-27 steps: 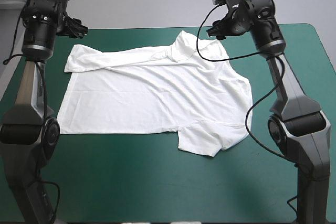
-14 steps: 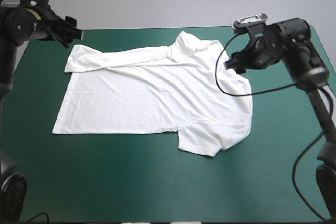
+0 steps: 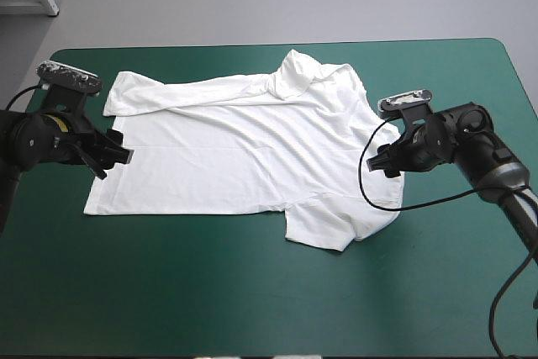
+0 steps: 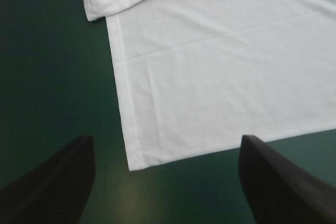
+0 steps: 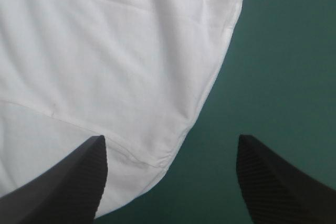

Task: Fold the cloth

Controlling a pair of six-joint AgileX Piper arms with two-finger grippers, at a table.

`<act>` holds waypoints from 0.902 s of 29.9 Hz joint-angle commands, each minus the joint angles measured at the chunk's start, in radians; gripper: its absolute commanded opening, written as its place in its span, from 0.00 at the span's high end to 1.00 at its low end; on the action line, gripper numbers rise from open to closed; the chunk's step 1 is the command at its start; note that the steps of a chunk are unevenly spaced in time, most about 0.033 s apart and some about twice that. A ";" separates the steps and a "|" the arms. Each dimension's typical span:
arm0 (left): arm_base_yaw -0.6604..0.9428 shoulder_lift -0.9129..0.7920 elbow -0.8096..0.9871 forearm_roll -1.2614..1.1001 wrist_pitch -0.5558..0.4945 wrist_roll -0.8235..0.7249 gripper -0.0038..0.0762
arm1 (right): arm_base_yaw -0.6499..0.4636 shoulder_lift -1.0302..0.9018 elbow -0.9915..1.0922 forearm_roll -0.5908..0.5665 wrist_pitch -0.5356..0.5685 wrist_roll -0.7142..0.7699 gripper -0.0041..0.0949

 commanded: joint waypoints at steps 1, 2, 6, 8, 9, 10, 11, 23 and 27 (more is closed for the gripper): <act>-0.006 -0.062 0.011 -0.001 -0.071 -0.014 0.26 | -0.032 -0.006 0.042 -0.005 -0.120 0.021 0.30; -0.006 -0.068 0.012 -0.001 -0.071 -0.018 0.26 | -0.044 0.008 0.057 0.002 -0.134 0.021 0.30; -0.006 -0.089 0.012 -0.005 -0.070 -0.024 0.26 | -0.074 0.074 0.093 0.027 -0.172 0.019 0.30; -0.006 -0.091 0.012 -0.005 -0.068 -0.029 0.26 | -0.075 0.106 0.102 0.059 -0.189 0.005 0.30; -0.006 -0.093 0.012 -0.005 -0.068 -0.029 0.26 | -0.075 0.125 0.102 0.080 -0.198 -0.010 0.30; -0.006 -0.093 0.012 -0.005 -0.067 -0.029 0.26 | -0.075 0.139 0.102 0.100 -0.207 -0.010 0.30; -0.006 -0.095 0.012 -0.005 -0.067 -0.030 0.26 | -0.075 0.157 0.102 0.136 -0.219 -0.024 0.30; -0.006 -0.099 0.012 0.006 -0.078 -0.030 0.26 | -0.072 0.197 0.159 0.180 -0.256 -0.044 0.78; -0.006 -0.099 0.012 0.004 -0.104 -0.045 0.26 | -0.072 0.193 0.187 0.145 -0.256 -0.051 0.97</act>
